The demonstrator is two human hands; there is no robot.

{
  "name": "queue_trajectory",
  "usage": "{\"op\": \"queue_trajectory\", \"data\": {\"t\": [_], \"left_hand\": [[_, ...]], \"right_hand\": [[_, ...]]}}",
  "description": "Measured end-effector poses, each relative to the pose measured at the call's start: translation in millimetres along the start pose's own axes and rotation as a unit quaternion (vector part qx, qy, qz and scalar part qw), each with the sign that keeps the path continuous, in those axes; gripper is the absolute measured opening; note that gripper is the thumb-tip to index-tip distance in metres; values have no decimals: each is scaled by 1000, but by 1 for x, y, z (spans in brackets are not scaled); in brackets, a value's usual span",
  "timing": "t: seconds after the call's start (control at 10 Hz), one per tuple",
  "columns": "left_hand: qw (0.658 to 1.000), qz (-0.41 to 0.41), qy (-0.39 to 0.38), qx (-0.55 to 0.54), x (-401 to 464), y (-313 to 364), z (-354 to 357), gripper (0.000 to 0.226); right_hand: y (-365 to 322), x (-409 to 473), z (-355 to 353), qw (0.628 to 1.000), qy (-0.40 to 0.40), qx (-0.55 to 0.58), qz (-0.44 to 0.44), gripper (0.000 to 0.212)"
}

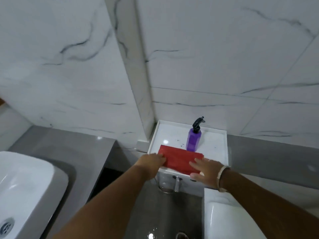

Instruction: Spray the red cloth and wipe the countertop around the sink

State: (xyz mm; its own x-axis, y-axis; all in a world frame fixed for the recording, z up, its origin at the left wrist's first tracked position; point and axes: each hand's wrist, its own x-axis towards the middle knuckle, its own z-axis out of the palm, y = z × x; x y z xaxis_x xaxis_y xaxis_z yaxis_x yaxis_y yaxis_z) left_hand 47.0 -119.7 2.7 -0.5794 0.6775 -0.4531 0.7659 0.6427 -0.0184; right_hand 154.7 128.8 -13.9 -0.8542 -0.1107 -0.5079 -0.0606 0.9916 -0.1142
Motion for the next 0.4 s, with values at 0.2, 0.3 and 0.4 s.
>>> {"op": "queue_trajectory", "data": {"t": [0.2,0.3,0.4], "left_hand": [[996,20,-9,86,15,0,28,59],[995,28,-20,93,2,-6,18,64],[996,23,20,83,-5,-12,-8,60]], "right_hand": [[-17,3,30,995,-15,-46,86,64],[-39,-10,12,988,-26,-81,132,60],[-52,-20,-22,977,45,-105,181,50]]}}
